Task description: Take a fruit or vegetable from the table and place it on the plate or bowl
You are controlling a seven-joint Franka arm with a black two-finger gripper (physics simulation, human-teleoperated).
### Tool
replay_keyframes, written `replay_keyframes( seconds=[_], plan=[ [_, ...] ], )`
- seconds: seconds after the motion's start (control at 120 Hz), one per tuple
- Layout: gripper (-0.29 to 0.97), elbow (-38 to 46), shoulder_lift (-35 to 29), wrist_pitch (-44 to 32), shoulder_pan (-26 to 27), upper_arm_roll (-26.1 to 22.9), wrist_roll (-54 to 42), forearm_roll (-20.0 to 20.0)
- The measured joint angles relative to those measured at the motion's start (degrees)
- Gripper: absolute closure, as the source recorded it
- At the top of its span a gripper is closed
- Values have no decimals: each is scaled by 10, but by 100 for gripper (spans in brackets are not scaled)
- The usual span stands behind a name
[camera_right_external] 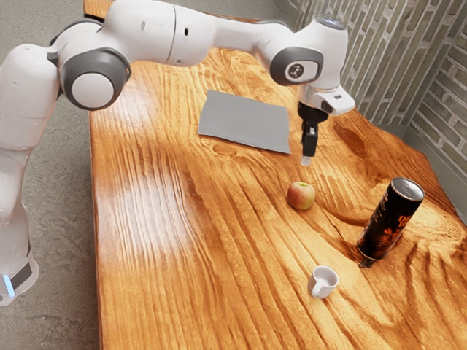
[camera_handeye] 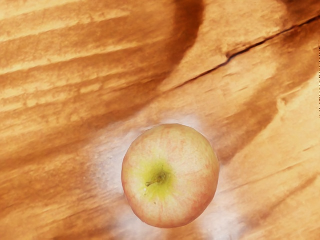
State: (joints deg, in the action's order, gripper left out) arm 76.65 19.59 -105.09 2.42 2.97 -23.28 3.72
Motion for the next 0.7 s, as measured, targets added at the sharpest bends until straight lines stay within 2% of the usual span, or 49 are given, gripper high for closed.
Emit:
replay_keyframes(
  seconds=[0.35, 0.7],
  plan=[
    [0, 37, 28, -51, 2, -6, -34, 12],
    [0, 43, 30, -39, 2, -10, -55, 14]
  ],
)
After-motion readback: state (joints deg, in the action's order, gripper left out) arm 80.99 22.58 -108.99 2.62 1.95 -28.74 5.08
